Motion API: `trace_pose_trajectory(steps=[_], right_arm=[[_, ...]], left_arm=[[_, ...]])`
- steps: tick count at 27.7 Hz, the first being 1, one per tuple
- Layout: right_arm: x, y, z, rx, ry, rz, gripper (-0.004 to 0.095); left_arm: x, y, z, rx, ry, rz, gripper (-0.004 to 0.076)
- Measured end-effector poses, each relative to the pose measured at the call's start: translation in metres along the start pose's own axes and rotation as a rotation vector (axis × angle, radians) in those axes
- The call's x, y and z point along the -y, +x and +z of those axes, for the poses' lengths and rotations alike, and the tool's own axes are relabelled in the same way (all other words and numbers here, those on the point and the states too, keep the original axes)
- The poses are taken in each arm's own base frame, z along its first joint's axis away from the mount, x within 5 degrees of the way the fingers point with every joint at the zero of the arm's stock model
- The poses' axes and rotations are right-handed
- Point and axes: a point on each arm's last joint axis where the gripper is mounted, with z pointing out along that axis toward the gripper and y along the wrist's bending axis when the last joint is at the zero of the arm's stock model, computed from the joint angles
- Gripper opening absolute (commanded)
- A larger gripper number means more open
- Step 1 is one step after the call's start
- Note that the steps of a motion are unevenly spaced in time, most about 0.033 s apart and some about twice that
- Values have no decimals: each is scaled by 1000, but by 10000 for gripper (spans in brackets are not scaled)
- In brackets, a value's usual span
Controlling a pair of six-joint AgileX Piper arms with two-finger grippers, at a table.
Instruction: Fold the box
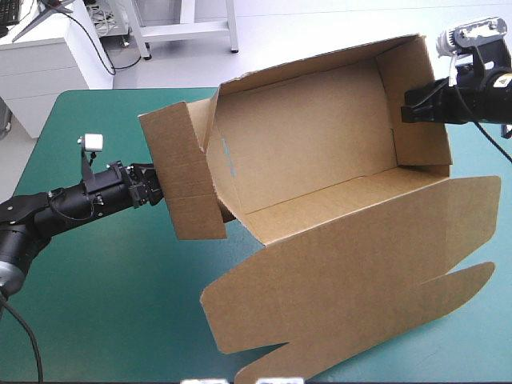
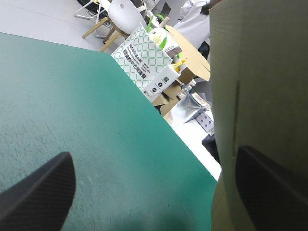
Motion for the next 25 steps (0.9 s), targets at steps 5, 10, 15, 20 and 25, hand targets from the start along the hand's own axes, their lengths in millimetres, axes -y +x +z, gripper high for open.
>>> trace_pose_trajectory(steps=[5,10,15,20,25], right_arm=[[-34,-7,18,-1,62,-77,5],[-53,-17,25,83,84,-79,5],[-68,-25,33,155,98,-86,5],[-83,-27,44,173,145,-129,5],[-92,-27,52,170,186,-147,5]], left_arm=[[14,-11,-2,15,11,36,641],[19,-13,-4,19,17,45,641],[23,-13,-5,20,21,56,640],[23,-13,-5,19,21,59,641],[27,-18,-5,20,20,86,640]])
